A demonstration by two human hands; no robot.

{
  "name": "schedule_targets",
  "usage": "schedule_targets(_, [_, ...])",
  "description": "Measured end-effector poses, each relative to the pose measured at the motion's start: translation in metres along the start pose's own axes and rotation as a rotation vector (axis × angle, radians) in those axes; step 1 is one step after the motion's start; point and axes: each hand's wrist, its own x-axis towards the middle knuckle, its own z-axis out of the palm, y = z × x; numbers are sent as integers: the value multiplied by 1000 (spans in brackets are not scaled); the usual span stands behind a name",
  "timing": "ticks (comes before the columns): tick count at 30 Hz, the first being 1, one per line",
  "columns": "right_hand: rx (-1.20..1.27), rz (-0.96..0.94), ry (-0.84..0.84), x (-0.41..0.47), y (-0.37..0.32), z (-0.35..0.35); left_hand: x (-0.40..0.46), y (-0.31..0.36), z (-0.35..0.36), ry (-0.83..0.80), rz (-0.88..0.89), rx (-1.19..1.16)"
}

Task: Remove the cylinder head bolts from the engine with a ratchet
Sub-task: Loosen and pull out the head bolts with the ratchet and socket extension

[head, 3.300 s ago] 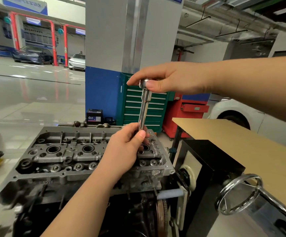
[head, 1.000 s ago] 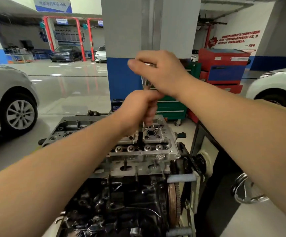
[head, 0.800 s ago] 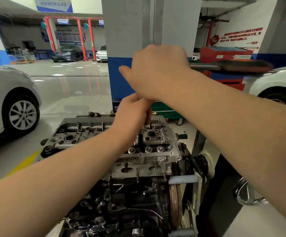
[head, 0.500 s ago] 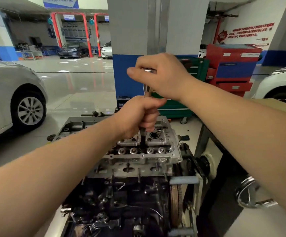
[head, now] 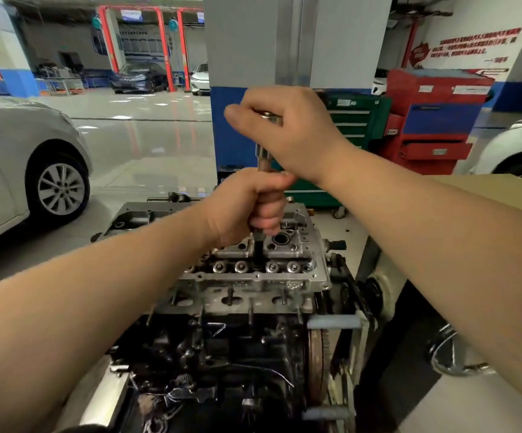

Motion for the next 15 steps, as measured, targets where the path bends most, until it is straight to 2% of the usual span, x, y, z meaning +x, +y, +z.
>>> schedule_targets(2, [-142,1,-50,5,-5,1,-1,6,-7,-85,-39,-5])
schedule_targets(3, [-299,7,-52,8,-9,3,-3,5,-8,-31,-21,23])
schedule_targets(5, [-684,81,-14,12,-17,4,-13,-4,-1,218,35,174])
schedule_targets(7, [-890,137,23,10,-24,4,-20,-16,20,474,121,218])
schedule_targets(9, [-928,96,57,5,-34,10,-21,-27,41,611,185,128])
schedule_targets(12, [-856,41,137,3,-39,18,-7,-26,53,826,221,-8])
schedule_targets(14, [-756,18,118,3,-30,15,1,-23,44,856,197,33])
schedule_targets(15, [-664,-8,95,4,-22,11,2,-20,38,782,161,76])
